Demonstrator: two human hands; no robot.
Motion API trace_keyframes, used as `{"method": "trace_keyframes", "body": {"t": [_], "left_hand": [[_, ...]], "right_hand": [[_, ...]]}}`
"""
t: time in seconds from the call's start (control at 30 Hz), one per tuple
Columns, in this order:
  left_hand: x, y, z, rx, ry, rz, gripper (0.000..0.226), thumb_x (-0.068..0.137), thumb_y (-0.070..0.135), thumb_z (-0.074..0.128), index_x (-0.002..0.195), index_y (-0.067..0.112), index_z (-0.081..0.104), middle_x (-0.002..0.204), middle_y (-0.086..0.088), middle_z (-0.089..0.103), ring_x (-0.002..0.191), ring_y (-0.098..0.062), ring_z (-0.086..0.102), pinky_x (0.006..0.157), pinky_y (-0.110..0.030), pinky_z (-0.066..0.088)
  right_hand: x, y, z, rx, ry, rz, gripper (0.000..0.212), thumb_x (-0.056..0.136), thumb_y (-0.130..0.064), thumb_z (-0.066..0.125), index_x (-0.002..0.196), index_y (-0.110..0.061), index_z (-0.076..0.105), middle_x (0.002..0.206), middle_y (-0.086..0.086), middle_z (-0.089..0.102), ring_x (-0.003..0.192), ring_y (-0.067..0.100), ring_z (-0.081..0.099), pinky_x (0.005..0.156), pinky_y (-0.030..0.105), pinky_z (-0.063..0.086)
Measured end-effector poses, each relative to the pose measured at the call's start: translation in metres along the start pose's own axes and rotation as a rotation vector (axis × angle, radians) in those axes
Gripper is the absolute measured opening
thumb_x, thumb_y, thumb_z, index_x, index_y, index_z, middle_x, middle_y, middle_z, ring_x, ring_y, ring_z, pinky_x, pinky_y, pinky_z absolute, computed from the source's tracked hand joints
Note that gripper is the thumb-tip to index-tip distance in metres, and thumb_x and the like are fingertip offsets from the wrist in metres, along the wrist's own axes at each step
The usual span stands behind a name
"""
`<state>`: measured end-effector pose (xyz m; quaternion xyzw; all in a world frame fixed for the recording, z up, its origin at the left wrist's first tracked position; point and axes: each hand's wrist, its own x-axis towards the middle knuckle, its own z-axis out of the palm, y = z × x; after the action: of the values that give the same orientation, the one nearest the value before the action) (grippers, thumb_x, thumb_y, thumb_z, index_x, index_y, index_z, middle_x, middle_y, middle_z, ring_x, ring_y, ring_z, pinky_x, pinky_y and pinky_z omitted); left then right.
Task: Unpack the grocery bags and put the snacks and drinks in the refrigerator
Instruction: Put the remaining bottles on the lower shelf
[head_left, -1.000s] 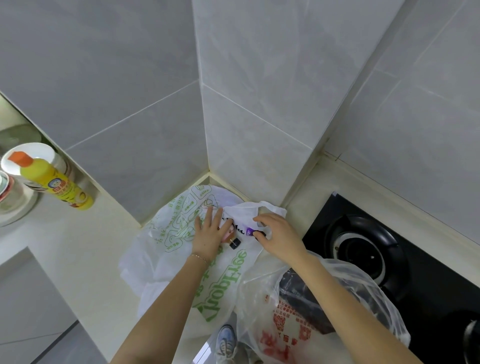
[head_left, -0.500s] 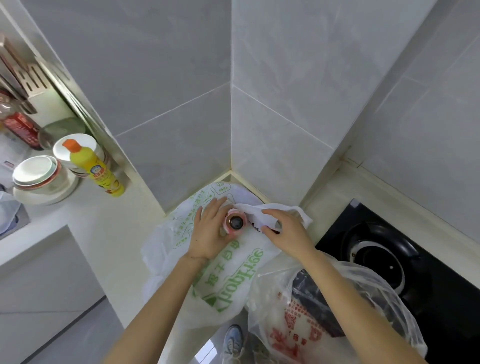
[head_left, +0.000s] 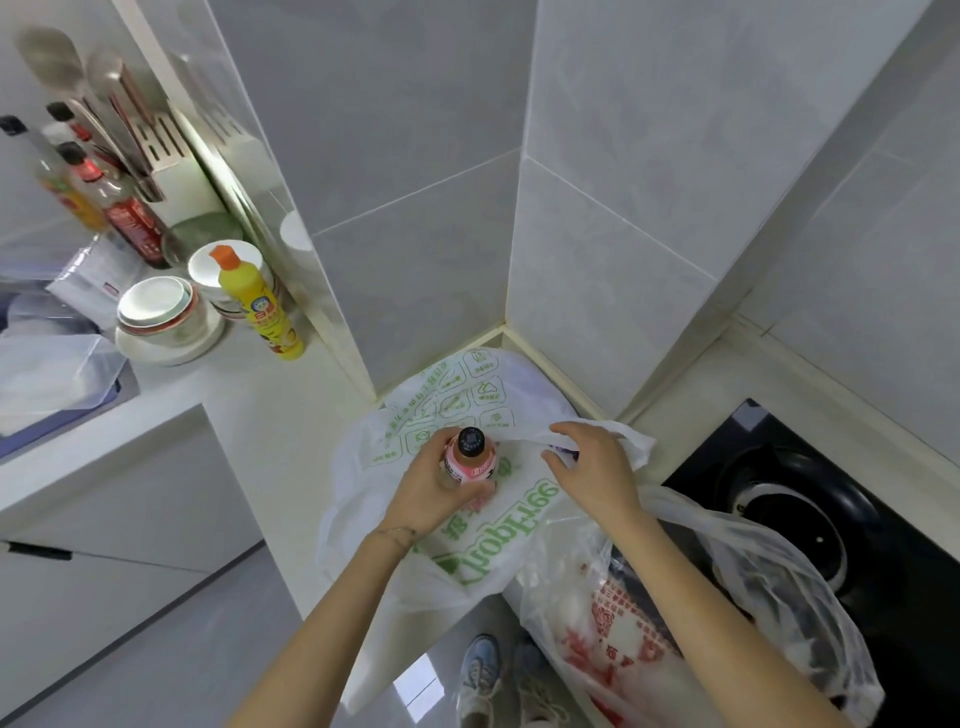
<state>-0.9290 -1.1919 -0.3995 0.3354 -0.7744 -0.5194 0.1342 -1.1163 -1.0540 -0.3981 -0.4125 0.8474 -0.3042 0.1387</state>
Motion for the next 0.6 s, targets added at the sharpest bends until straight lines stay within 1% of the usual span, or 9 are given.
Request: {"method": "trace_keyframes", "body": {"t": [0.1, 0.17, 0.27, 0.33, 0.4, 0.47, 0.53, 0.6], "left_hand": [[-0.001, 0.0, 0.004, -0.035, -0.012, 0.017, 0.064, 0.073, 0.023, 0.082, 0.126, 0.03, 0.047, 0.121, 0.015, 0.056, 0.11, 0.004, 0.053, 0.093, -0.012, 0.041], [-0.001, -0.001, 0.008, -0.065, -0.008, 0.034, 0.062, 0.075, 0.017, 0.08, 0.126, 0.027, 0.048, 0.119, 0.014, 0.057, 0.109, 0.004, 0.053, 0.091, -0.01, 0.04], [0.002, -0.001, 0.016, -0.091, 0.04, 0.058, 0.056, 0.074, 0.013, 0.081, 0.12, 0.024, 0.05, 0.114, 0.01, 0.058, 0.105, -0.002, 0.056, 0.09, -0.012, 0.042], [0.006, 0.0, 0.021, -0.105, 0.079, 0.073, 0.055, 0.074, 0.011, 0.081, 0.119, 0.023, 0.051, 0.113, 0.01, 0.058, 0.104, -0.002, 0.057, 0.089, -0.012, 0.042], [0.012, 0.003, 0.025, -0.127, 0.098, 0.075, 0.056, 0.073, 0.011, 0.082, 0.119, 0.021, 0.051, 0.114, 0.009, 0.059, 0.105, -0.001, 0.057, 0.09, -0.013, 0.043], [0.019, 0.006, 0.028, -0.144, 0.103, 0.066, 0.057, 0.073, 0.011, 0.082, 0.119, 0.022, 0.05, 0.114, 0.009, 0.059, 0.105, -0.001, 0.057, 0.09, -0.013, 0.044], [0.026, 0.008, 0.03, -0.156, 0.104, 0.06, 0.058, 0.072, 0.01, 0.082, 0.119, 0.024, 0.05, 0.113, 0.011, 0.058, 0.104, 0.003, 0.056, 0.088, -0.01, 0.043], [0.032, 0.009, 0.032, -0.164, 0.104, 0.057, 0.058, 0.072, 0.008, 0.081, 0.118, 0.024, 0.049, 0.113, 0.012, 0.058, 0.103, 0.004, 0.055, 0.087, -0.01, 0.043]], "right_hand": [[-0.004, 0.009, -0.002, -0.033, 0.06, -0.009, 0.027, 0.084, -0.022, 0.072, 0.108, -0.009, 0.07, 0.1, 0.004, 0.071, 0.098, 0.022, 0.061, 0.079, 0.025, 0.046], [-0.007, 0.014, -0.002, -0.047, 0.047, -0.002, 0.022, 0.084, -0.021, 0.072, 0.103, -0.01, 0.071, 0.095, 0.003, 0.071, 0.093, 0.02, 0.06, 0.077, 0.024, 0.041], [-0.007, 0.018, -0.002, -0.104, 0.034, -0.051, 0.015, 0.083, -0.023, 0.072, 0.095, -0.013, 0.071, 0.086, -0.001, 0.07, 0.083, 0.019, 0.06, 0.076, 0.029, 0.043], [-0.003, 0.021, -0.003, -0.145, 0.002, -0.065, 0.015, 0.084, -0.024, 0.071, 0.094, -0.013, 0.072, 0.083, 0.002, 0.07, 0.083, 0.02, 0.06, 0.081, 0.033, 0.046], [0.001, 0.025, -0.003, -0.204, -0.127, -0.014, 0.023, 0.087, -0.029, 0.067, 0.098, -0.01, 0.073, 0.09, 0.007, 0.07, 0.089, 0.023, 0.062, 0.084, 0.033, 0.047], [0.004, 0.03, 0.0, -0.244, -0.262, 0.071, 0.033, 0.089, -0.034, 0.065, 0.11, -0.01, 0.07, 0.105, 0.006, 0.07, 0.1, 0.024, 0.063, 0.086, 0.031, 0.048], [0.005, 0.033, 0.004, -0.286, -0.321, 0.126, 0.038, 0.091, -0.033, 0.062, 0.121, -0.01, 0.063, 0.116, 0.005, 0.066, 0.107, 0.022, 0.06, 0.088, 0.031, 0.048], [0.006, 0.035, 0.01, -0.347, -0.332, 0.173, 0.037, 0.093, -0.033, 0.057, 0.123, -0.011, 0.057, 0.117, 0.005, 0.063, 0.107, 0.021, 0.059, 0.083, 0.029, 0.048]]}}
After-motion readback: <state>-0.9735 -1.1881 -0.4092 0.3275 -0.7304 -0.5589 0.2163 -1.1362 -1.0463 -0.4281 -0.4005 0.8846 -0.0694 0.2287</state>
